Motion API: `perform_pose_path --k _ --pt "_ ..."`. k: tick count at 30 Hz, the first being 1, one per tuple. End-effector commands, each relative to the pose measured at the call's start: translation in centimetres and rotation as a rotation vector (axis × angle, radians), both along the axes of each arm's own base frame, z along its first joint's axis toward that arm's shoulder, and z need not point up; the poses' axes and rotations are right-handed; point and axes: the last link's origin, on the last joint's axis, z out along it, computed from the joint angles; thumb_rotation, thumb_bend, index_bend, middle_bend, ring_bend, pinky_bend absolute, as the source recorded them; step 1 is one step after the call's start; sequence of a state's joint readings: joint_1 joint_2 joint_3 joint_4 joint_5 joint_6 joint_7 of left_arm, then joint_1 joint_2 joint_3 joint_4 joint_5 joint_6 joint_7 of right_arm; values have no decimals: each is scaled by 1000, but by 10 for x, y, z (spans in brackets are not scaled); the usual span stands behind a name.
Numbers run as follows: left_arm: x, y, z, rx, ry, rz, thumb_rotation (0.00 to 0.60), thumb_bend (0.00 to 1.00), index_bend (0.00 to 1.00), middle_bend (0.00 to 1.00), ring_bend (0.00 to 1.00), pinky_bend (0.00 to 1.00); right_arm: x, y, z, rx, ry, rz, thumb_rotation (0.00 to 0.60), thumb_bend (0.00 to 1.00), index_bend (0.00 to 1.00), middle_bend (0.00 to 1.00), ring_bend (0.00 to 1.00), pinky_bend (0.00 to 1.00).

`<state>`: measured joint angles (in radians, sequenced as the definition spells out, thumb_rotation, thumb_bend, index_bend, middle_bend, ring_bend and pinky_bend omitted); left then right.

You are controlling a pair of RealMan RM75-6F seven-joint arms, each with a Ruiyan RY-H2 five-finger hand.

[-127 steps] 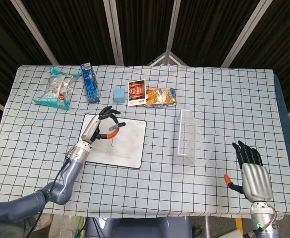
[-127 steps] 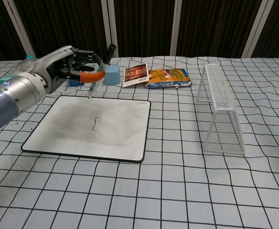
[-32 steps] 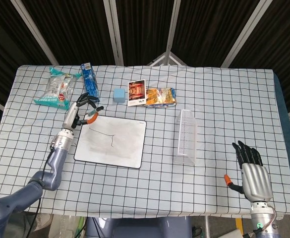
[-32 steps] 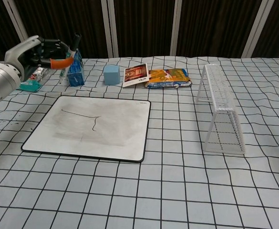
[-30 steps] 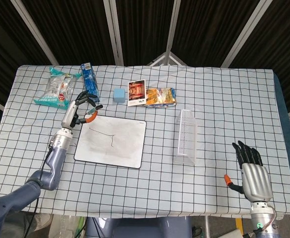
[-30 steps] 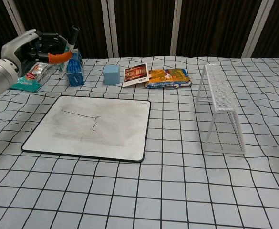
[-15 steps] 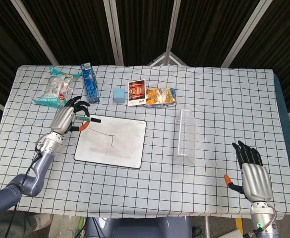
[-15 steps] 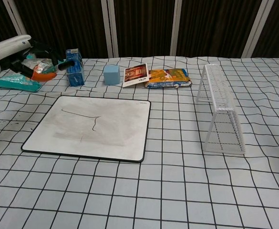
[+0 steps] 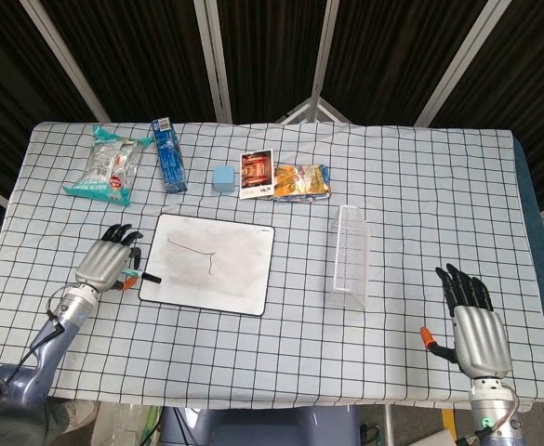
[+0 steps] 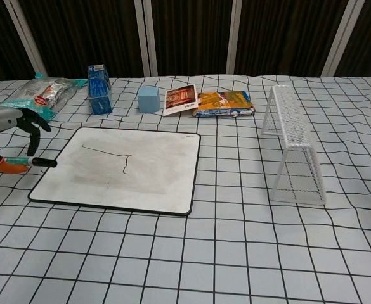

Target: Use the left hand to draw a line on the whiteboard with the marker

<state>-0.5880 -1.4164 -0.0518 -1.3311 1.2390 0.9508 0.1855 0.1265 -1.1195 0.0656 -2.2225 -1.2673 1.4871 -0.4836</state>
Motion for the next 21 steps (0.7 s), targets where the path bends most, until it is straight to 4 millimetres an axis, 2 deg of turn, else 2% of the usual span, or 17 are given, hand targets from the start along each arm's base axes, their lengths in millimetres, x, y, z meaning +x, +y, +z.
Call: perform_pose_path --k 1,6,11,15,17,21 --pt "-4 -6 3 1 12 24 600 295 328 18 0 0 0 0 0 0 0 0 600 300 0 0 0 0" --pt "-2 -10 11 23 -12 42 600 250 214 0 0 0 0 0 0 0 0 0 600 300 0 0 0 0" --pt "1 -20 27 69 -71 60 600 244 181 0 0 0 0 0 0 0 0 0 600 299 0 0 0 0" --pt "6 -44 48 139 -193 84 600 235 160 0 0 0 0 0 0 0 0 0 600 299 0 0 0 0" --pt "6 -62 63 180 -256 95 600 227 142 0 0 0 0 0 0 0 0 0 600 300 0 0 0 0" --pt "-2 -95 88 254 -264 71 600 208 82 0 0 0 0 0 0 0 0 0 600 299 0 0 0 0"
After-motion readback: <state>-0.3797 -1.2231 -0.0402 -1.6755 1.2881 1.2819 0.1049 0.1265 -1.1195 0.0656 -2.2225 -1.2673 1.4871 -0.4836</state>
